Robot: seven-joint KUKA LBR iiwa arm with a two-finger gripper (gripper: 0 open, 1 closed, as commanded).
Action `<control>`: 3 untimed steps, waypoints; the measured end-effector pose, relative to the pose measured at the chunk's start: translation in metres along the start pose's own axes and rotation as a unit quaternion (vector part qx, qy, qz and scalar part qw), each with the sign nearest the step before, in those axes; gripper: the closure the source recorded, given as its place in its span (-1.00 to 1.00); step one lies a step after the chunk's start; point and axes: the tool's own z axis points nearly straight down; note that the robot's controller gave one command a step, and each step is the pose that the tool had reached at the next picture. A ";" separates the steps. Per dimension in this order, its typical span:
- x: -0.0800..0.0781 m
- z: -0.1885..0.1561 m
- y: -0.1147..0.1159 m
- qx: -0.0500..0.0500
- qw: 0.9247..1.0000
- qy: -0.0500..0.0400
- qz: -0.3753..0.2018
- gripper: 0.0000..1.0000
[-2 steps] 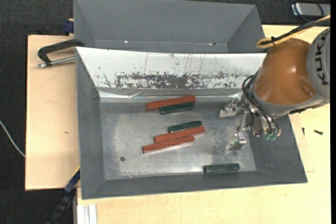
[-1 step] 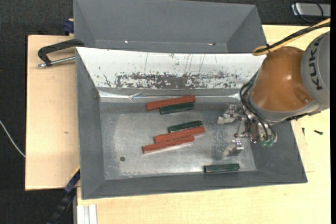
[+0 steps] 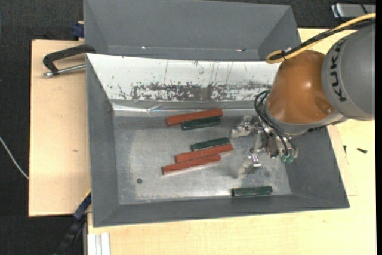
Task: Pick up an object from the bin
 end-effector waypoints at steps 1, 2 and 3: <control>0.001 -0.016 0.012 0.003 0.997 -0.001 0.078 -1.00; -0.014 0.014 0.056 0.004 1.000 0.004 0.030 1.00; -0.014 0.014 0.056 0.004 1.000 0.003 0.030 1.00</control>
Offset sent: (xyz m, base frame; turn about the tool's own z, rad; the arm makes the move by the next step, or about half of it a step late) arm 0.0097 0.0590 -0.0213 0.0603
